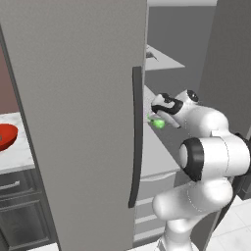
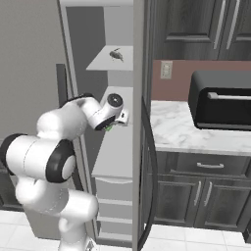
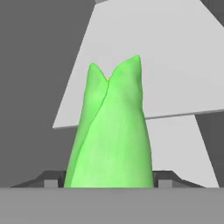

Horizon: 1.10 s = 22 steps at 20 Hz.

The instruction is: Take the fish, corn, and steak from the freezer and place them in the bowl on the counter.

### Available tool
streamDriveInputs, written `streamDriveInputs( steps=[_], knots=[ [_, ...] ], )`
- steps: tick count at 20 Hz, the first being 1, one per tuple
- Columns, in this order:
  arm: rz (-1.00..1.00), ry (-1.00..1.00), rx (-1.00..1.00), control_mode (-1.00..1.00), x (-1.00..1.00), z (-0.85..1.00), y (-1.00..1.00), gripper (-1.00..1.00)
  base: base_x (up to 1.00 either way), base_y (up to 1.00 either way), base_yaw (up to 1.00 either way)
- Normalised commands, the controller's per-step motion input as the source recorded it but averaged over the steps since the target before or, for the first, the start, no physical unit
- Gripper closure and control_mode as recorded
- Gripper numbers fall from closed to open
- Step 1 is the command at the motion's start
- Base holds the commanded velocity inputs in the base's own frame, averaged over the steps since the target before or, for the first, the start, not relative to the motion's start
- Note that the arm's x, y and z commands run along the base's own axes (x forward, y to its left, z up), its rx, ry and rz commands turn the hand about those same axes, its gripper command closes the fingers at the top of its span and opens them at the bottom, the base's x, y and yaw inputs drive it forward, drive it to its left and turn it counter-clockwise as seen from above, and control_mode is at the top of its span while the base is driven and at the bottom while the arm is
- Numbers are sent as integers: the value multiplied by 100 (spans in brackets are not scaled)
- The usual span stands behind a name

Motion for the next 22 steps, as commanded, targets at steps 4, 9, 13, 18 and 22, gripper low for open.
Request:
streamDriveInputs(
  steps=[4, 9, 13, 18, 22],
  knots=[
    [-7, 0, -2, -100, -86, 34, 0, 100, 0, 0, 0],
    [-7, 0, -7, -100, -81, 44, 0, 100, 0, 0, 0],
    [-11, 0, -7, -100, -75, 45, 0, 100, 0, 0, 0],
    [-12, 11, -7, -100, -60, 47, 0, 100, 0, 0, 0],
    [-13, 21, -8, -100, -62, 48, 0, 100, 0, 0, 0]
  ],
)
